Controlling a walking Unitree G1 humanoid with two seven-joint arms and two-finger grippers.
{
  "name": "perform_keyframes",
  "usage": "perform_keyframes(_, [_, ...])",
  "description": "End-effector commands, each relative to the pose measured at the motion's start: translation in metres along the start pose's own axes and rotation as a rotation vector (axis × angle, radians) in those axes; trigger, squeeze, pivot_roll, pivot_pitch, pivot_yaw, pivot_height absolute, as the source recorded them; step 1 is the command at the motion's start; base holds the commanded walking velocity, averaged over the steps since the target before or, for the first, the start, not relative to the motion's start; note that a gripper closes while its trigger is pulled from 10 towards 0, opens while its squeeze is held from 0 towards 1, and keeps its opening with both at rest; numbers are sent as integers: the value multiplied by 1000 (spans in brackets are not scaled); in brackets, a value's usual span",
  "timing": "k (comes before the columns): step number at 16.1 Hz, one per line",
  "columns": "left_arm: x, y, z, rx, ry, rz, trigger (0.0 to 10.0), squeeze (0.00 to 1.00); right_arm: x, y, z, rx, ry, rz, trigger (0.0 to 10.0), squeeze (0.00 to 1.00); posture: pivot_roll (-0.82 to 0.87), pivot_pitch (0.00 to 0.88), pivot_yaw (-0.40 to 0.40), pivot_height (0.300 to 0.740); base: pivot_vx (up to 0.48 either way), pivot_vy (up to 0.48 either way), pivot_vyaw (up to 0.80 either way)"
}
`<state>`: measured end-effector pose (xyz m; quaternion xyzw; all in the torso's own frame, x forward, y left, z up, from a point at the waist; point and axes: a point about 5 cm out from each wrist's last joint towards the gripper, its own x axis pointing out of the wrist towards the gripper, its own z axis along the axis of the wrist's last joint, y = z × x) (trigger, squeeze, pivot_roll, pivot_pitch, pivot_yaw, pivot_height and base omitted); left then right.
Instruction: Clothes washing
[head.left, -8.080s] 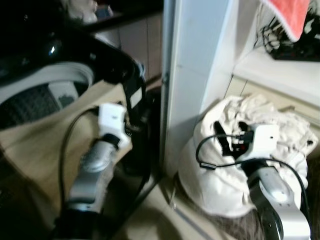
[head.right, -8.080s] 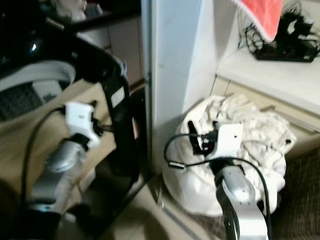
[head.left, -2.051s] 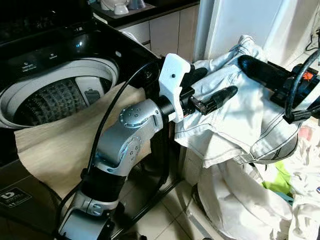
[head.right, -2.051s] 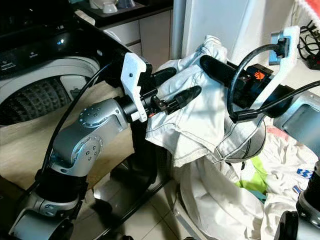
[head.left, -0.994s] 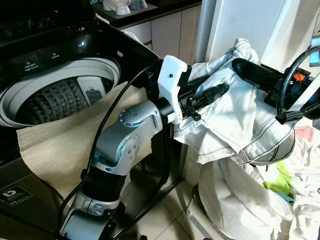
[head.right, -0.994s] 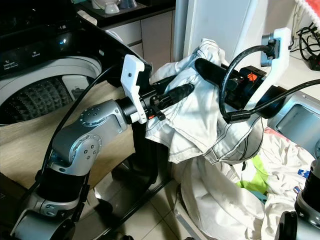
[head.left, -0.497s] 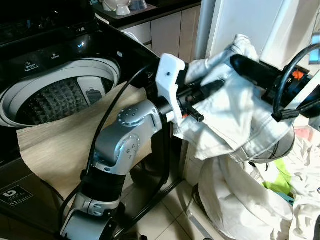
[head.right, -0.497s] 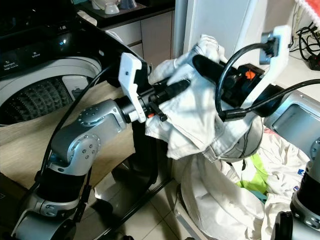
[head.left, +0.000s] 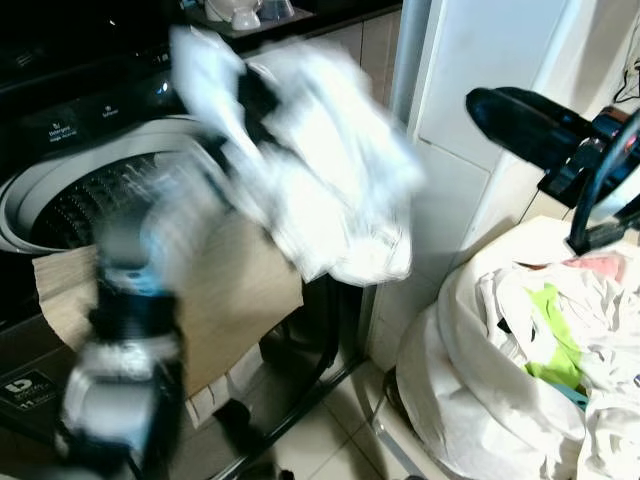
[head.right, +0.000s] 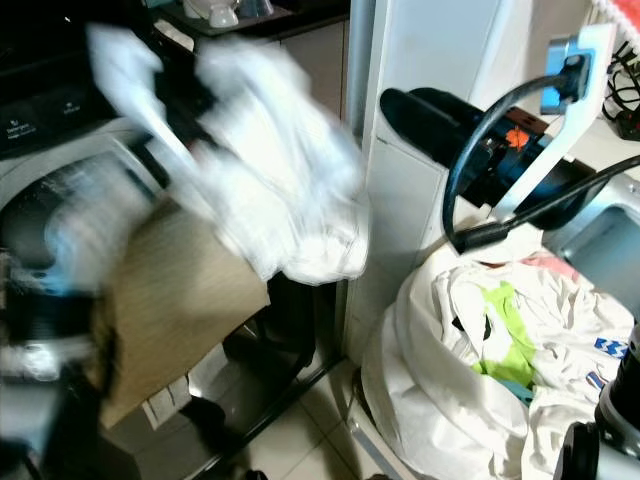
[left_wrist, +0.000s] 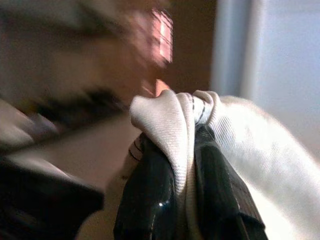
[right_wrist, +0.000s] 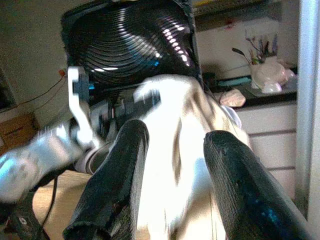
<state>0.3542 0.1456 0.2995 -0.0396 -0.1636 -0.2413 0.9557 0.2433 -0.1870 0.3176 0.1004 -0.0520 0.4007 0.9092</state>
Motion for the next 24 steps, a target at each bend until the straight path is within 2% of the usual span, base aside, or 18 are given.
perform_keyframes(1, [0, 35, 73, 309, -280, 258, 0, 0, 3, 8, 2, -28, -12, 40, 10000, 0, -112, 0, 62, 740, 0, 0, 0])
perform_keyframes(2, [-5, 49, 106, 461, -399, 395, 0, 0, 6, 9, 2, -27, -20, 44, 10000, 0, -105, 0, 63, 740, 0, 0, 0])
perform_keyframes(4, [2, 55, 110, 528, -355, 377, 0, 0, 10, 10, 2, -26, -28, 49, 10000, 0, -99, 0, 61, 740, 0, 0, 0])
perform_keyframes(5, [8, 61, 91, 615, -228, 372, 0, 0, 13, 12, 0, -23, -26, 57, 10000, 0, -106, 0, 66, 740, 0, 0, 0])
perform_keyframes(6, [15, 74, 54, 695, 46, 387, 0, 0, 15, 14, -5, -32, 12, 59, 10000, 0, -109, 0, 70, 740, 0, 0, 0])
perform_keyframes(7, [15, 81, 41, 739, 137, 408, 4392, 0, 16, 15, -8, -40, 32, 57, 10000, 0, -109, 0, 71, 740, 0, 0, 0])
perform_keyframes(8, [7, 91, -1, 694, 357, 370, 10000, 0, 20, 20, -22, -53, 96, 60, 10000, 0, -113, 0, 73, 740, 0, 0, 0])
perform_keyframes(9, [1, 96, -17, 678, 438, 368, 10000, 0, 22, 22, -29, -59, 128, 62, 10000, 0, -115, 0, 74, 740, 0, 0, 0])
perform_keyframes(10, [-8, 103, -33, 668, 517, 396, 10000, 627, 25, 28, -40, -68, 175, 74, 10000, 0, -122, 0, 78, 740, 0, 0, 0])
perform_keyframes(11, [-20, 113, -42, 669, 582, 451, 10000, 1000, 27, 38, -52, -79, 225, 117, 10000, 0, -124, 0, 78, 740, 0, 0, 0])
perform_keyframes(15, [-34, 134, -36, 598, 647, 527, 10000, 1000, 27, 43, -62, -95, 271, 138, 10000, 0, -119, 0, 70, 740, 0, 0, 0])
perform_keyframes(18, [-31, 134, -32, 571, 636, 506, 10000, 1000, 29, 35, -64, -111, 281, 86, 10000, 0, -114, 0, 67, 740, 0, 0, 0])
perform_keyframes(19, [-20, 120, -33, 509, 573, 401, 10000, 1000, 29, 18, -71, -144, 330, -60, 10000, 0, -114, 0, 66, 740, 0, 0, 0])
perform_keyframes(20, [-16, 114, -34, 482, 544, 353, 10000, 1000, 29, 11, -74, -155, 352, -117, 10000, 0, -114, 0, 66, 740, 0, 0, 0])
perform_keyframes(21, [-2, 84, -37, 314, 384, 175, 10000, 1000, 23, -17, -85, -140, 395, -348, 10000, 0, -120, 0, 72, 740, 0, 0, 0])
perform_keyframes(22, [5, 57, -39, 195, 263, 38, 10000, 718, 11, -43, -96, -120, 430, -550, 10000, 827, -122, 0, 74, 740, 0, 0, 0])
perform_keyframes(23, [5, 42, -43, 180, 235, -39, 10000, 0, 3, -54, -102, -125, 453, -638, 10000, 1000, -122, 0, 74, 740, 0, 0, 0])
perform_keyframes(24, [1, 11, -54, 162, 218, -176, 10000, 0, -15, -71, -111, -114, 491, -779, 10000, 1000, -128, 0, 76, 740, 0, 0, 0])
